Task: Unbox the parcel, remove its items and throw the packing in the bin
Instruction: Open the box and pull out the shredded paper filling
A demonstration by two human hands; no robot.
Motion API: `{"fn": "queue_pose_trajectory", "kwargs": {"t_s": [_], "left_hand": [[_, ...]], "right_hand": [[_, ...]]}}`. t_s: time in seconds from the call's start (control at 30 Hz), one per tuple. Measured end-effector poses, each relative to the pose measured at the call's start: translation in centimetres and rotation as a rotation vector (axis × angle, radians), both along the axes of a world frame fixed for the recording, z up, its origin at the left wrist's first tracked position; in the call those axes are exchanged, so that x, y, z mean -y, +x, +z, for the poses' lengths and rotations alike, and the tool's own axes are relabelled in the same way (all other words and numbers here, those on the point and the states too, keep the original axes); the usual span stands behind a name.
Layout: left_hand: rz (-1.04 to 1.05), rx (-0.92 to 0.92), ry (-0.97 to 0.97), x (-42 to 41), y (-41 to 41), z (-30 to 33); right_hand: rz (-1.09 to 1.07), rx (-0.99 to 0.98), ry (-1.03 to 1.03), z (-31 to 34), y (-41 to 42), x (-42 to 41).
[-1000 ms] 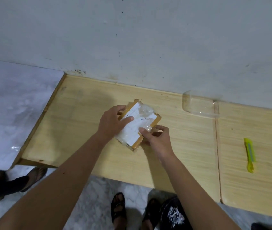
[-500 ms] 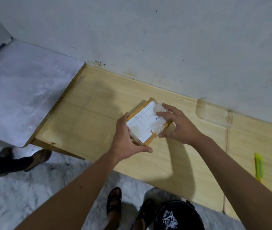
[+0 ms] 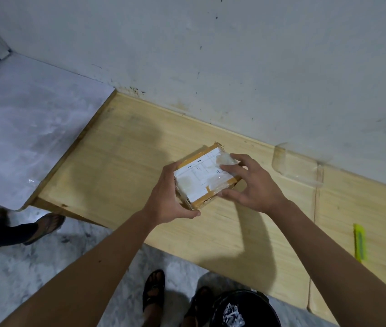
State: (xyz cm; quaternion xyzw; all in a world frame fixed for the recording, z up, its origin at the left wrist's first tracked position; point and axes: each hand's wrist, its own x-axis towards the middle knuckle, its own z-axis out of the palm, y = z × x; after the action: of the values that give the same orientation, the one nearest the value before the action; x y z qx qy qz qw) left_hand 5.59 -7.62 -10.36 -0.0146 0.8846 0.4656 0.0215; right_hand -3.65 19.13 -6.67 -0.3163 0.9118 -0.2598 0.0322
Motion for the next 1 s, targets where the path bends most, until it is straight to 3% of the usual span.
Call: {"fn": "queue_pose_trajectory", "kwargs": {"t_s": [0.23, 0.37, 0.63, 1.0], "left_hand": [[-0.106, 0.019, 0.013, 0.6, -2.0, 0.3], [-0.116, 0.044, 0.051, 1.1, -2.3, 0.2], [-0.083, 0.085, 0.072, 1.3, -2.1, 0.0], [-0.165, 0.082, 0.089, 3.3, -4.4, -0.6]], "right_hand": [[-0.052, -0.237, -0.125, 2.8, -2.0, 0.7], [-0.022, -0.145, -0.211, 4.1, -4.2, 1.1], [-0.17, 0.095, -0.396, 4.3, -8.2, 3.6], [-0.427, 0.338, -0.336, 1.2, -13.4, 4.1]]}}
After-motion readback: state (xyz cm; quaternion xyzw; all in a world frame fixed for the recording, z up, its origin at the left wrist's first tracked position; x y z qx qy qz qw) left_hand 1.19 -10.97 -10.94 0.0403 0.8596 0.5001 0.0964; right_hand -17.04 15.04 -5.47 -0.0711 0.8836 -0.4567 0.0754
